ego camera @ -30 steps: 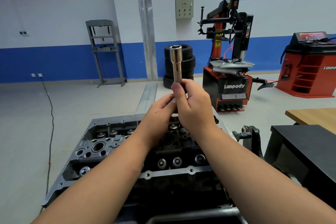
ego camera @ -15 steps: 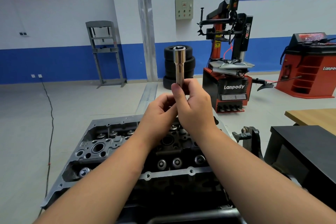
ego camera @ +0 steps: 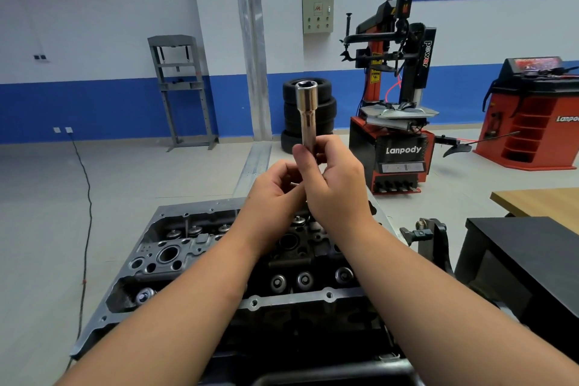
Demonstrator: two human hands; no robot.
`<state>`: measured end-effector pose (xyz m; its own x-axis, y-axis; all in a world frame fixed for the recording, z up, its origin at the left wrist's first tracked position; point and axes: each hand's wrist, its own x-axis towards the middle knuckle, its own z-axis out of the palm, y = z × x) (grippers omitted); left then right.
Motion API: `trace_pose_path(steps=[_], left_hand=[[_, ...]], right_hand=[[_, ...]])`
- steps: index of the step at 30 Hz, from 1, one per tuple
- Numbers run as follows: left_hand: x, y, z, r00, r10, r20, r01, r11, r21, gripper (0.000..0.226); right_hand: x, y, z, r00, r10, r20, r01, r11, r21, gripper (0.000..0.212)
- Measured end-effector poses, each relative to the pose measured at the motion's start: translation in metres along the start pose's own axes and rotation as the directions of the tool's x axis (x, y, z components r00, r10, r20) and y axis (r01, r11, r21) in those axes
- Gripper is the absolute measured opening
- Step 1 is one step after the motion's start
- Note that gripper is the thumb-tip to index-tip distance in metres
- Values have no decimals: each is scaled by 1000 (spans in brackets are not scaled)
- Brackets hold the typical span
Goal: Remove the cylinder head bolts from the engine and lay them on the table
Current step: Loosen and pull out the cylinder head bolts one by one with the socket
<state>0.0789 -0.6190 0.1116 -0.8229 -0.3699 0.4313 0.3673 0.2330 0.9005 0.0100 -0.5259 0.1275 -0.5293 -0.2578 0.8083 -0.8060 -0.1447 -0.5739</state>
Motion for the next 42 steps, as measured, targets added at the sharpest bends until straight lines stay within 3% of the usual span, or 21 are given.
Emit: trace_pose_path(steps=[5,13,16,20,29,34,38,42], left_hand=[[-2,1,0,998,-13,62,16,999,-35,22],[1,-3,-2,1000,16,-7,-16,996,82,16],[0,-3,-1,1000,9,-2,-9,1000,18,14],[-2,-1,-1,997,-22,75,25,999,-41,24],[2,-4,-2,1000,-12,-24,12,1000,23,14],[0,-2,-1,996,-34,80,33,999,13,22],[1,-2,-1,998,7,55,-10,999,52,16],[2,-4,-2,1000,-4,-3,4,999,34,6]], right_hand=[[0,-2,0,999,28,31,-28,1000,4,25],[-1,1,-1,1000,-12,-20,13,1000,1,19],[0,2,0,999,-23,-23,23,1000,-10,13],[1,1,1,1000,16,20,-16,1000,0,28],[2,1,-1,1000,26,-3,-26,999,43,14],[4,1,-1,992,95,88,-104,988,112,30],[6,-2,-4,994,96,49,-104,974,201,21],[4,-1,-4,999,52,9,-52,996,79,13]])
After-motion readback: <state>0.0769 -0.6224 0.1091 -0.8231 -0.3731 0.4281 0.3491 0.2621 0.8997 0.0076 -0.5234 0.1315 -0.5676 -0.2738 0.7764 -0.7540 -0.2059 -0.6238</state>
